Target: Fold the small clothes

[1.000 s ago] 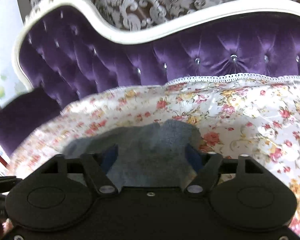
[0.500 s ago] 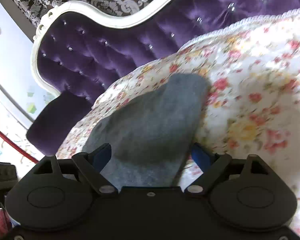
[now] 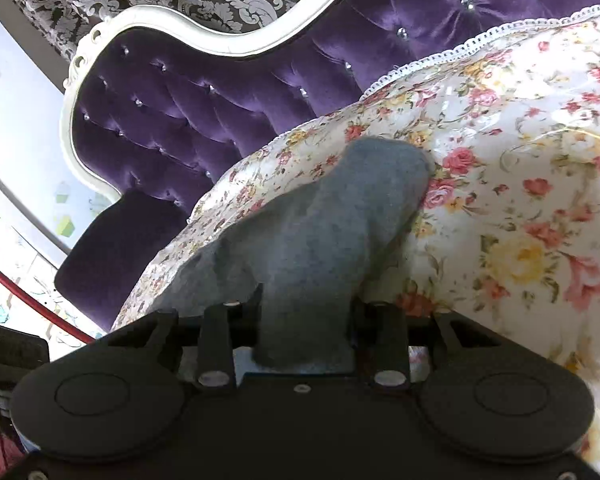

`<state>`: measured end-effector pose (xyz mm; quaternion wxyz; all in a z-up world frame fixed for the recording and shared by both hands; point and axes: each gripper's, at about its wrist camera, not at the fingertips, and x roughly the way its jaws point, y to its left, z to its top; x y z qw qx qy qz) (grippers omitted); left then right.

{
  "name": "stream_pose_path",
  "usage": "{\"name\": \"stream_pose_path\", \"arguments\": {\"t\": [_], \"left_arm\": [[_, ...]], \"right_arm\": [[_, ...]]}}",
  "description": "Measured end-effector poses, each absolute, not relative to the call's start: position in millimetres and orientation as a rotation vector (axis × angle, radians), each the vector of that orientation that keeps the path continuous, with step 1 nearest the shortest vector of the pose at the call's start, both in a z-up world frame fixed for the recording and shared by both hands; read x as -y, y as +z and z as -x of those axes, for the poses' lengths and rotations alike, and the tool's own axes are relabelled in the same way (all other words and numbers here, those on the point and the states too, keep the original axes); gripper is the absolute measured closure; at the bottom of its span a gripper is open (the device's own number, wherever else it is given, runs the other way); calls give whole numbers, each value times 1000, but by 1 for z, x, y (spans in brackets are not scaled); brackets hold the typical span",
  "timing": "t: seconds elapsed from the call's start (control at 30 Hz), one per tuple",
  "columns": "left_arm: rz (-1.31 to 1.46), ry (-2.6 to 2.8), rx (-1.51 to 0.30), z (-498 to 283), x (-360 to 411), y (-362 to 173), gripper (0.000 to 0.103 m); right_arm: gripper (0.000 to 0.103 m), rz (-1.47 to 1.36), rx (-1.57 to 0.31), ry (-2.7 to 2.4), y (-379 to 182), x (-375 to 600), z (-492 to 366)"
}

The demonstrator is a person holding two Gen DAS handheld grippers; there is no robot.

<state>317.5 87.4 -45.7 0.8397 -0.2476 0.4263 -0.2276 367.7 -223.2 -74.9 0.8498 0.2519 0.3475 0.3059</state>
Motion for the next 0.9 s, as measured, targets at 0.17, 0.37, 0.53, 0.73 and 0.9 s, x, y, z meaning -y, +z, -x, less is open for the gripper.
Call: {"name": "stream_pose_path", "arguments": {"t": [0.17,0.37,0.53,0.73,0.9], "left_arm": [[577,-556,-907,-295,-85,-32,73],[590,-624,-944,-236,-69,-30,73],[557,-681,-973,-169,-56,-34,73],[521,-649,-984,-109,-59,-42,72],[431,-506,-966,-82,-69,-50,70]], "right_arm": [[60,-522,-728,608,-51,229,-338],[61,-516,-760,560,-34,247,-270],[60,-517,-797,536,-32,255,-193],[51,-460,-798,497,-36,257,-121],[35,-301,-721,386,-36,250,-87]]}}
